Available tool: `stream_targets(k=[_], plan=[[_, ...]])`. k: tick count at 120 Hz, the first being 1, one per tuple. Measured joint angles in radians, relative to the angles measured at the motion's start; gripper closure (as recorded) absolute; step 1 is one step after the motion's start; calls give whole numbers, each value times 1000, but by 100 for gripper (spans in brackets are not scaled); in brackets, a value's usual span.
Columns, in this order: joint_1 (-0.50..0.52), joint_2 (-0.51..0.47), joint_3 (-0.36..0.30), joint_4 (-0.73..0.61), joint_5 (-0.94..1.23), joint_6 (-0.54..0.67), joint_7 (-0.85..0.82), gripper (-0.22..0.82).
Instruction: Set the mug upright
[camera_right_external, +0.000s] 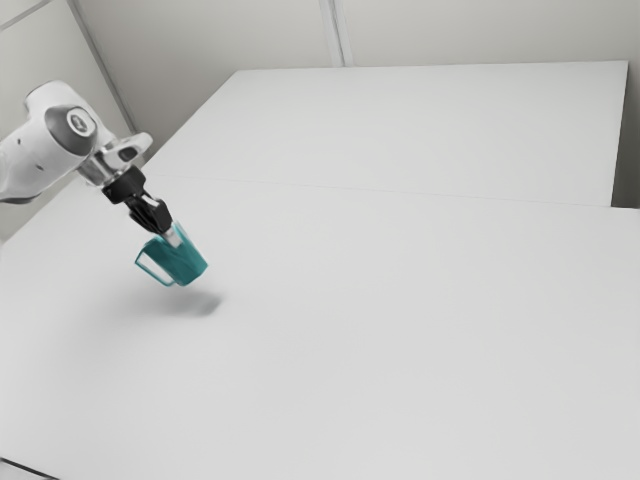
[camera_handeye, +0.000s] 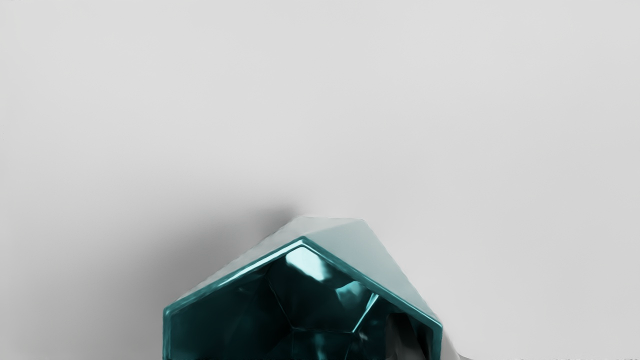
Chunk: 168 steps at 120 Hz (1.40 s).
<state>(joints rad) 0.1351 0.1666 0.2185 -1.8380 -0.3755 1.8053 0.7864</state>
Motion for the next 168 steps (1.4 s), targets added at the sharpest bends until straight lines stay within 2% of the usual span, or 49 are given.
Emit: stream_targets(k=[19,34,72,118,121,145,156,168], plan=[[-135,-67,-12,-117,211,177,-101,79],[-202,-104,-27,-179,352,264,-199,79],[-228,-143,-98,-310,478,345,-426,79],[-201,-90,-122,-327,493,367,-584,78],[-202,-90,-123,-327,493,368,-591,76],[-209,-101,-133,-327,490,368,-636,33],[-208,-116,-134,-324,488,363,-652,22],[-206,-132,-135,-304,481,349,-665,14]])
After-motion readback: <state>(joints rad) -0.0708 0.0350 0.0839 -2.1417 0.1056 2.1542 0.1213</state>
